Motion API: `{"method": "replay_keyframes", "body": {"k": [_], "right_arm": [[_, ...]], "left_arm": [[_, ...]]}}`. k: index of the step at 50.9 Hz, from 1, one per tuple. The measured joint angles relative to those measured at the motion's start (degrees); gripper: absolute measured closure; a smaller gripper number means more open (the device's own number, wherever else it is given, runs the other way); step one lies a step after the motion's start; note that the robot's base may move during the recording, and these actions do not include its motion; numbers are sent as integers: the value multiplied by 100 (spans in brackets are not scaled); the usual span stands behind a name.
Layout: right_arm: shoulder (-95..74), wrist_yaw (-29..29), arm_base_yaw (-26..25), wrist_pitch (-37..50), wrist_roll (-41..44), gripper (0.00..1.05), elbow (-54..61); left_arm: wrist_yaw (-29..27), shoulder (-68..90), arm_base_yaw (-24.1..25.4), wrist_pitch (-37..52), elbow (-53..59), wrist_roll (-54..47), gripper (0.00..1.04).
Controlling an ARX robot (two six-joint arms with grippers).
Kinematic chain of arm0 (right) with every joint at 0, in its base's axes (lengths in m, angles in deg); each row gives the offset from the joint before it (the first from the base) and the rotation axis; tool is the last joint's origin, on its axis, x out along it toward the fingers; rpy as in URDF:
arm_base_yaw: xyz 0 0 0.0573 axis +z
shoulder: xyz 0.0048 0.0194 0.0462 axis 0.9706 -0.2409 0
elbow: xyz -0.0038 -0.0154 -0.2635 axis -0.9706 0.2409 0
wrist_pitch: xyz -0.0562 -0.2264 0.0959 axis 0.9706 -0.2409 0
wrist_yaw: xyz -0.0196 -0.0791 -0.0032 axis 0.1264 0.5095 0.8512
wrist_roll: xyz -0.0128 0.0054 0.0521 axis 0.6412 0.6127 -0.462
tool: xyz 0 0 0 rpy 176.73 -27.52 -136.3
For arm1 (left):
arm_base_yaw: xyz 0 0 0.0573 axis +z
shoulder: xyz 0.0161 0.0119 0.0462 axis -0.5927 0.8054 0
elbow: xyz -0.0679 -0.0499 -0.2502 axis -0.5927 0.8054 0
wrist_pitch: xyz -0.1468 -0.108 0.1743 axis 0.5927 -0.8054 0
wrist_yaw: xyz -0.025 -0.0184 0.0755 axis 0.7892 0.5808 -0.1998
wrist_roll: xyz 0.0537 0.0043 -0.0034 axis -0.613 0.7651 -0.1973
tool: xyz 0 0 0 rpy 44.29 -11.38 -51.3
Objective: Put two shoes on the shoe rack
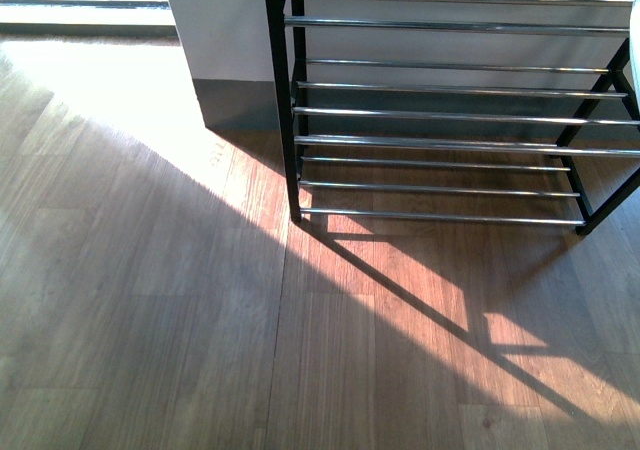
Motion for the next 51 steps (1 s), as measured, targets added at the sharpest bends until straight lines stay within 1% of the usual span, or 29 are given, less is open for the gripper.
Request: {"method": "replay_keyframes", "body": {"k": [51], "right_arm": [[-4,0,4,-7,-22,103,17]], "left_arm": [[4,11,-4,0,9,-2,103]]}}
